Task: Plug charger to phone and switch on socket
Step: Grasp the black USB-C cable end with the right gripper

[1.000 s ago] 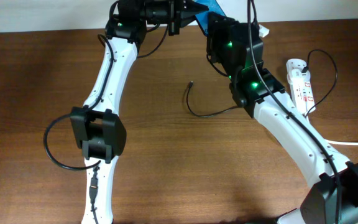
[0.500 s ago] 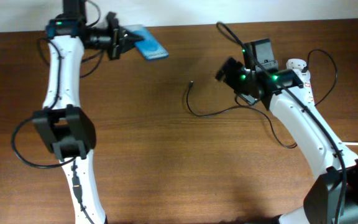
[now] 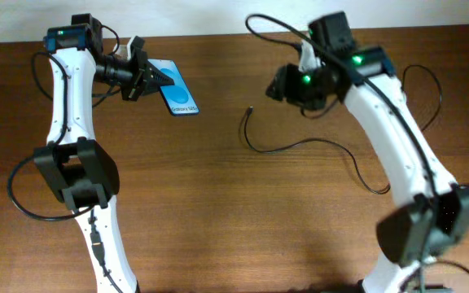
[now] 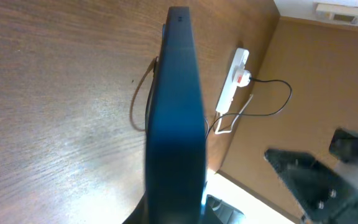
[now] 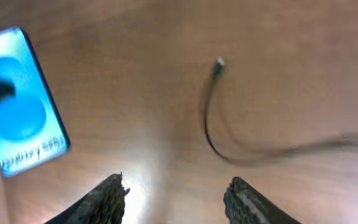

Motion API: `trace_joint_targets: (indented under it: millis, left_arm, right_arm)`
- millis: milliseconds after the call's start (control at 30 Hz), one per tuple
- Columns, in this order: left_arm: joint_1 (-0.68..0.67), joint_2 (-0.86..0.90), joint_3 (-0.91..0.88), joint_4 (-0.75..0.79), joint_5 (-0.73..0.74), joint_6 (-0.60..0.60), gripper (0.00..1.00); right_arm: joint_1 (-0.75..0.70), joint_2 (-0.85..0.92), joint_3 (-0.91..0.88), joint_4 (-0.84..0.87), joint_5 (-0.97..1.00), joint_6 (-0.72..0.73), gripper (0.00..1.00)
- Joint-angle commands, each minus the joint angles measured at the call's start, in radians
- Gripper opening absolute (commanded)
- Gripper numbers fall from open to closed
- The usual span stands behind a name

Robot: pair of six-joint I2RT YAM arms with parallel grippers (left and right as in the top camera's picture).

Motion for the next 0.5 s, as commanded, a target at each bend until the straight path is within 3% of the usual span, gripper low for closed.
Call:
trace_joint_targets:
  millis: [0,67,233,467]
  left_arm:
    - [-0.014,-0.013,0.012,-0.001,0.048,0.005,0.0]
    - [-0.018,-0.013,0.012,-0.001,0.048,-0.01,0.0]
    - [-0.018,-0.013,0.012,0.003,0.047,-0.014,0.0]
    - [-0.018,-0.013,0.012,0.006,0.04,-0.014,0.0]
  right_arm:
    - [0.042,0.198,0.102,0.024,0.002,0.06,0.55]
    - [0.05,0.288,0.103,0.06,0.009,0.09,0.54]
    - [0.054,0.43,0.103,0.15,0.01,0.112,0.38]
    - [0.097,0.523,0.101,0.211,0.04,0.146,0.33]
